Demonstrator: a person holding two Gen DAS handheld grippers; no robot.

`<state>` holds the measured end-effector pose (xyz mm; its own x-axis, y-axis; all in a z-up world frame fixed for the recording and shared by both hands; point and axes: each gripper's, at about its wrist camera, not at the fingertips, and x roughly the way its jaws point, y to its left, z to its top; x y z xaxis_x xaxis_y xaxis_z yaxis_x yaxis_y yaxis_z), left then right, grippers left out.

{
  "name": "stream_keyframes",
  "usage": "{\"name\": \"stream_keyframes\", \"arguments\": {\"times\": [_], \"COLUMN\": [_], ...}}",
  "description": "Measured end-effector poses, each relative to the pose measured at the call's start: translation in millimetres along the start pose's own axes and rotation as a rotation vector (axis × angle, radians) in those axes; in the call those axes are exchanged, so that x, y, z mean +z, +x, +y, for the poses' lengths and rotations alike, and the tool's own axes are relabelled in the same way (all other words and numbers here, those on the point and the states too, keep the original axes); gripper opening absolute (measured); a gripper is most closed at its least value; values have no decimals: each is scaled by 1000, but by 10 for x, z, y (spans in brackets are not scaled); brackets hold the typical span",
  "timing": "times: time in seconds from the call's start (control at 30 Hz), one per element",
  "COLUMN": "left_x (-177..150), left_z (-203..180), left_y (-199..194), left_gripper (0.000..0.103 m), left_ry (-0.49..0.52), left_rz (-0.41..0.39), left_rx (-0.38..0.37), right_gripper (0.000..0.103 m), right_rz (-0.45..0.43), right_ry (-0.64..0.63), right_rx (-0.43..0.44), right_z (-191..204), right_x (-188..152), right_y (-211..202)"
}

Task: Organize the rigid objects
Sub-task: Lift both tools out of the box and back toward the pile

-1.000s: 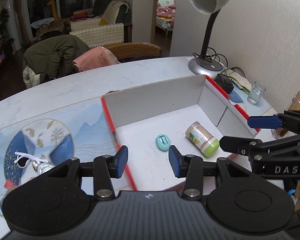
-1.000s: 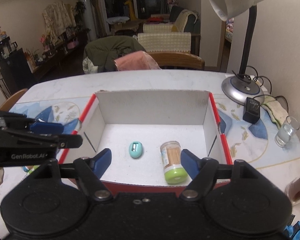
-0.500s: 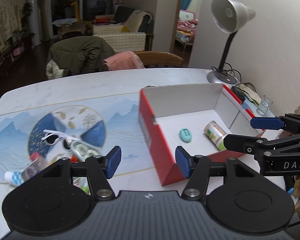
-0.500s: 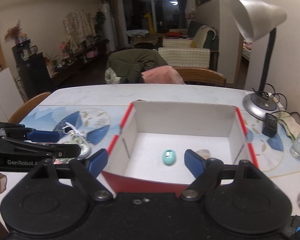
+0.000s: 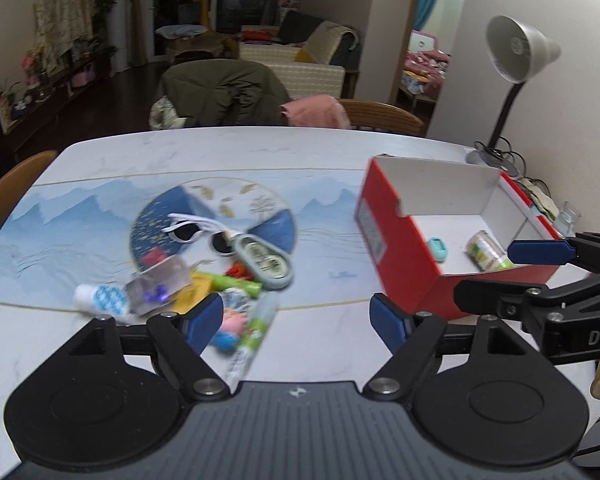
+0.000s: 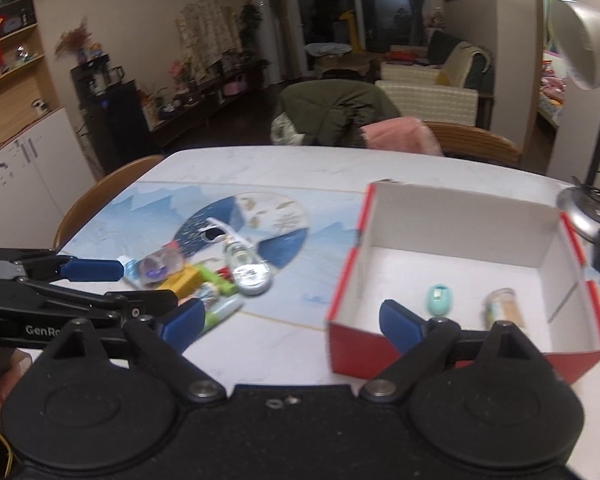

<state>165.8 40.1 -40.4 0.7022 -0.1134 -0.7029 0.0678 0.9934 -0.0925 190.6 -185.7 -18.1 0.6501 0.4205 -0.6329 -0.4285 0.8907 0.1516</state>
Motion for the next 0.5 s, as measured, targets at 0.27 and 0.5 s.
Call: {"name": "stream_keyframes", "arguments": {"times": [0.27,0.5], "left_x": [-83,-110], "left_z": [417,709], "left_y": [-76,-74], "left_gripper": [85,103], "left_ry": [-33,-54], "left_rz": [-11,-41], "left_rx": [18,19], "right_gripper": [102,102], "right_rz": [-7,25], "right_ry": [-51,-45], "right_rx": [25,23], "right_z": [380,605], "right_x": [9,-8], "right_y": [119,302]}}
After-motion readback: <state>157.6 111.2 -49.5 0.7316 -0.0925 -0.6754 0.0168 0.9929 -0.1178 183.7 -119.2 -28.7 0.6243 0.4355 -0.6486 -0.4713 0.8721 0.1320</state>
